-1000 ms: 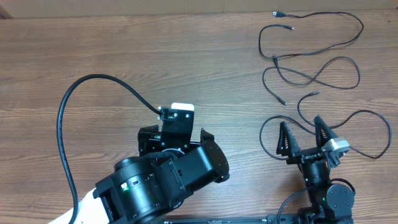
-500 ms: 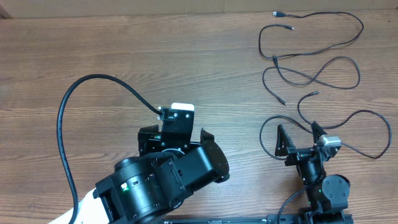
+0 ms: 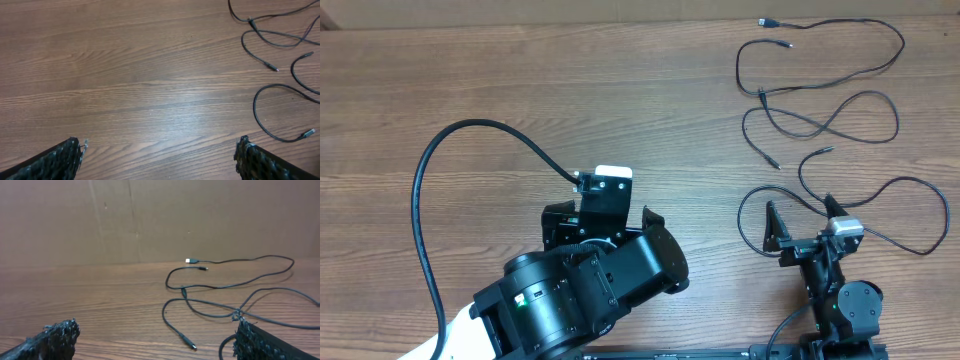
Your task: Untangle cables
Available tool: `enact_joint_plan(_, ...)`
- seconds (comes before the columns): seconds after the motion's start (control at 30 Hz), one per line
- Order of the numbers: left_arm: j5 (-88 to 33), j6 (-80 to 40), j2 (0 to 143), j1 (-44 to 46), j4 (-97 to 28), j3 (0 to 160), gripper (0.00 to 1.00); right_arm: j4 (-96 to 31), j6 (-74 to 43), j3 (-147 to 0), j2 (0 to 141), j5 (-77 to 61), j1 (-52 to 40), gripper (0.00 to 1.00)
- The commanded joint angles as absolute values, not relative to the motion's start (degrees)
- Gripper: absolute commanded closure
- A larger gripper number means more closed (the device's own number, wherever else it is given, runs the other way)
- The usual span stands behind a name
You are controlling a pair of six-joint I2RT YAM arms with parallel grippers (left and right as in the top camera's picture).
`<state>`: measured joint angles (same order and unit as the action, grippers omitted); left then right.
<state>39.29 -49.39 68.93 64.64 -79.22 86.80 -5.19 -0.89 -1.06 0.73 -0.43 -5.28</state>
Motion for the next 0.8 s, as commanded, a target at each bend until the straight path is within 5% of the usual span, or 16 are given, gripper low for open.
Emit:
enact_joint_plan(0.0, 40.4, -50.2, 69.3, 64.5, -79.1, 86.6, 0.00, -5.1, 1.3, -0.5, 0.1, 1.2, -5.0, 0.00)
enact_joint_plan(0.77, 40.4, -50.2, 69.3, 64.5, -79.1, 86.6, 0.01, -5.1, 6.9, -0.5, 0.1, 0.6, -2.1, 0.00)
